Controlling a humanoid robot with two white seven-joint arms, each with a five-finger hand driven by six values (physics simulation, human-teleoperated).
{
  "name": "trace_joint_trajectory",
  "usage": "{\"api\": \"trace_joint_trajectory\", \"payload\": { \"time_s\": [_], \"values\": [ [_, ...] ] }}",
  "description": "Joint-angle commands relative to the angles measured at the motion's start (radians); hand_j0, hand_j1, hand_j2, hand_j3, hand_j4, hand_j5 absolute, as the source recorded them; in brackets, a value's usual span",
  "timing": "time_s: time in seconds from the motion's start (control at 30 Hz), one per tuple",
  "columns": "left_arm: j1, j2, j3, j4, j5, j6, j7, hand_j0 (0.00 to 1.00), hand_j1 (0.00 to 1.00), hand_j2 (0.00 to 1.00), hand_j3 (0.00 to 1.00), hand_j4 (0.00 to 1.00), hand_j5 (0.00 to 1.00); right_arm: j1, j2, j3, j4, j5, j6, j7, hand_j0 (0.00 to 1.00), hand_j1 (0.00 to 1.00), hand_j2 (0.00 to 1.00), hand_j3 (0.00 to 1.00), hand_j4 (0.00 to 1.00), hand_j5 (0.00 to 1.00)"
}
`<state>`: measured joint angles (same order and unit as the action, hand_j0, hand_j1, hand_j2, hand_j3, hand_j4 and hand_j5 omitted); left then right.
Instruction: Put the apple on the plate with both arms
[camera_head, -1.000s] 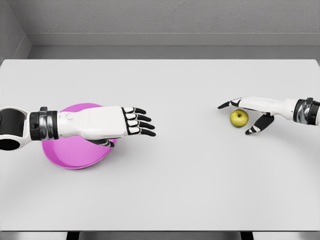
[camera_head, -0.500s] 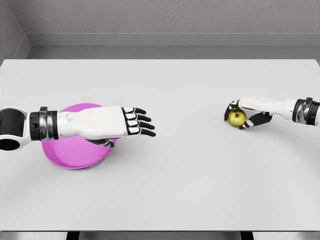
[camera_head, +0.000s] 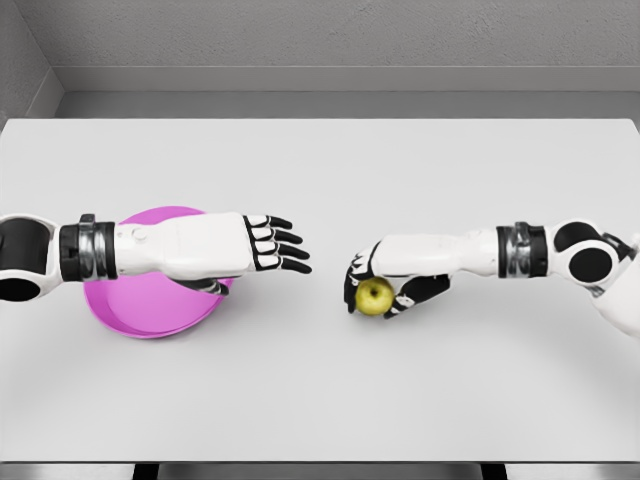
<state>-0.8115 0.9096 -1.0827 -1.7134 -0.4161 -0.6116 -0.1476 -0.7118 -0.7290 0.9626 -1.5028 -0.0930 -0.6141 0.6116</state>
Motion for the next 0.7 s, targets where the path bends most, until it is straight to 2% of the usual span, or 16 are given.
{"api": "trace_joint_trajectory", "payload": {
  "time_s": [0.0, 0.07, 0.1, 0.27, 0.33, 0.43, 0.47, 0.5, 0.53, 0.6, 0.67],
  "values": [
    [0.000, 0.000, 0.001, 0.000, 0.007, 0.001, 0.000, 1.00, 1.00, 1.00, 1.00, 1.00, 1.00, 0.000, 0.002, 0.007, -0.023, -0.010, 0.003, -0.001, 0.52, 0.52, 0.52, 0.52, 0.52, 0.52],
    [-0.002, 0.000, 0.001, 0.000, 0.007, 0.001, 0.000, 1.00, 1.00, 1.00, 1.00, 1.00, 1.00, -0.006, 0.000, 0.004, -0.017, -0.010, 0.003, -0.001, 0.67, 0.67, 0.67, 0.67, 0.67, 0.67],
    [-0.002, 0.000, 0.001, 0.000, 0.007, 0.001, 0.000, 1.00, 1.00, 1.00, 1.00, 1.00, 1.00, -0.008, 0.000, 0.001, -0.016, -0.007, 0.003, -0.001, 1.00, 1.00, 1.00, 1.00, 1.00, 1.00],
    [-0.002, 0.000, 0.001, 0.000, 0.007, 0.001, 0.000, 1.00, 1.00, 1.00, 1.00, 1.00, 1.00, -0.011, -0.001, -0.008, -0.010, -0.005, 0.003, -0.001, 1.00, 1.00, 1.00, 1.00, 1.00, 1.00],
    [0.000, 0.002, 0.001, 0.000, 0.007, 0.001, 0.000, 1.00, 1.00, 1.00, 1.00, 1.00, 1.00, 0.006, -0.009, -0.125, 0.056, -0.014, 0.003, -0.001, 1.00, 1.00, 1.00, 1.00, 1.00, 1.00],
    [-0.002, 0.000, 0.001, 0.000, 0.007, 0.001, 0.000, 1.00, 1.00, 1.00, 1.00, 1.00, 1.00, 0.023, -0.084, -0.326, 0.277, -0.165, 0.003, -0.001, 1.00, 1.00, 1.00, 1.00, 1.00, 1.00],
    [-0.002, 0.000, 0.001, 0.000, 0.007, 0.001, 0.000, 1.00, 1.00, 1.00, 1.00, 1.00, 1.00, 0.028, -0.093, -0.373, 0.305, -0.165, 0.003, -0.001, 1.00, 1.00, 1.00, 1.00, 1.00, 1.00],
    [0.000, -0.001, 0.000, 0.000, 0.005, 0.001, 0.000, 1.00, 1.00, 1.00, 1.00, 1.00, 1.00, 0.070, -0.093, -0.441, 0.328, -0.163, 0.003, -0.001, 1.00, 1.00, 1.00, 1.00, 1.00, 1.00],
    [0.000, -0.021, -0.005, 0.000, 0.002, 0.001, -0.010, 1.00, 1.00, 1.00, 1.00, 1.00, 1.00, 0.090, -0.093, -0.463, 0.329, -0.162, 0.003, -0.001, 1.00, 1.00, 1.00, 1.00, 1.00, 1.00],
    [-0.005, -0.107, -0.006, 0.000, -0.012, 0.001, -0.177, 1.00, 1.00, 1.00, 1.00, 1.00, 1.00, 0.097, -0.086, -0.466, 0.328, -0.157, 0.003, -0.001, 1.00, 1.00, 1.00, 1.00, 1.00, 1.00],
    [-0.021, -0.172, -0.010, 0.000, -0.012, 0.001, -0.257, 1.00, 1.00, 1.00, 1.00, 1.00, 1.00, 0.095, -0.087, -0.464, 0.325, -0.157, 0.003, -0.001, 1.00, 1.00, 1.00, 1.00, 1.00, 1.00]
  ]
}}
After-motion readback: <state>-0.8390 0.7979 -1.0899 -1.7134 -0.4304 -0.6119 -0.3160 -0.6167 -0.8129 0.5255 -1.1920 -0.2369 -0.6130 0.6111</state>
